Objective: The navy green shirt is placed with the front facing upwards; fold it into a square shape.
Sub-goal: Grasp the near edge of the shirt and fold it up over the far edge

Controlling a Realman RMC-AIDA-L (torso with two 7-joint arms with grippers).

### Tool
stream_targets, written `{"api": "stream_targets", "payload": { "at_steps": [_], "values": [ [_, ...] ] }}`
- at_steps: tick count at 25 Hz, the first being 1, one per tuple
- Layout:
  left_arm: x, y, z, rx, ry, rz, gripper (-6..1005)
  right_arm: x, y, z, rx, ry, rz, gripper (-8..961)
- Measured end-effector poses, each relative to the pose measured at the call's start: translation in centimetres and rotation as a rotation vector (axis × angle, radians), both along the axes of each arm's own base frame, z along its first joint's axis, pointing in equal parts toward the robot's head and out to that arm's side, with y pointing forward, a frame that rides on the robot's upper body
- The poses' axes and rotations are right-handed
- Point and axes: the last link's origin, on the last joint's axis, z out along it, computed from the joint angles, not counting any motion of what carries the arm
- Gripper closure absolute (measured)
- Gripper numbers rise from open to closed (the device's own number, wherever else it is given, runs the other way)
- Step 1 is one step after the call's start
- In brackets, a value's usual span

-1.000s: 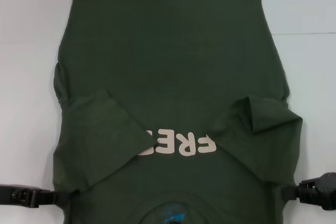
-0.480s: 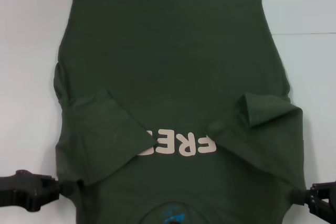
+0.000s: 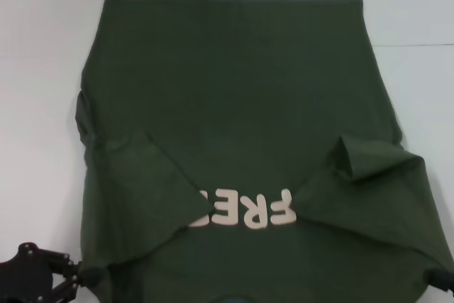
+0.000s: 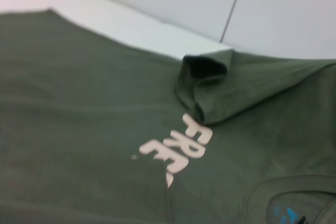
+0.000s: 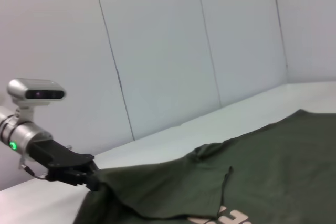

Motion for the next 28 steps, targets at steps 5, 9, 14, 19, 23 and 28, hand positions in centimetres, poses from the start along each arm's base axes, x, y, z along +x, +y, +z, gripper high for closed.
{"api": "stream_targets", "payload": {
  "at_steps": [5, 9, 14, 19, 23, 28],
  "values": [
    [0.4, -2.0, 0.3, -0.06, -0.024, -0.104, 937, 0.4, -1.8, -0.7, 0.029, -0.018, 0.016, 913],
    [0.5, -3.8, 0.2, -0.13, -0.033, -0.164, 936, 0.7, -3.3, -1.1, 0.047, -0.047, 0.031, 912],
    [-0.2, -5.1, 0.4, -0.118, -0.012, -0.17, 935, 0.9, -4.2, -1.2, 0.043, -0.054, 0.028, 912],
    [-0.4, -4.9, 0.9, -0.022, -0.022, -0.173, 934, 0.8, -4.1, -1.3, 0.063, -0.05, 0.035, 913],
    [-0.7, -4.1, 2.0, 0.105, -0.041, -0.134, 933, 0.5, -3.1, -0.8, 0.117, -0.01, 0.029, 913],
    [-0.9, -3.2, 2.2, 0.161, -0.047, -0.095, 932, 0.1, -1.3, 0.2, 0.184, 0.04, 0.007, 913]
  ]
}}
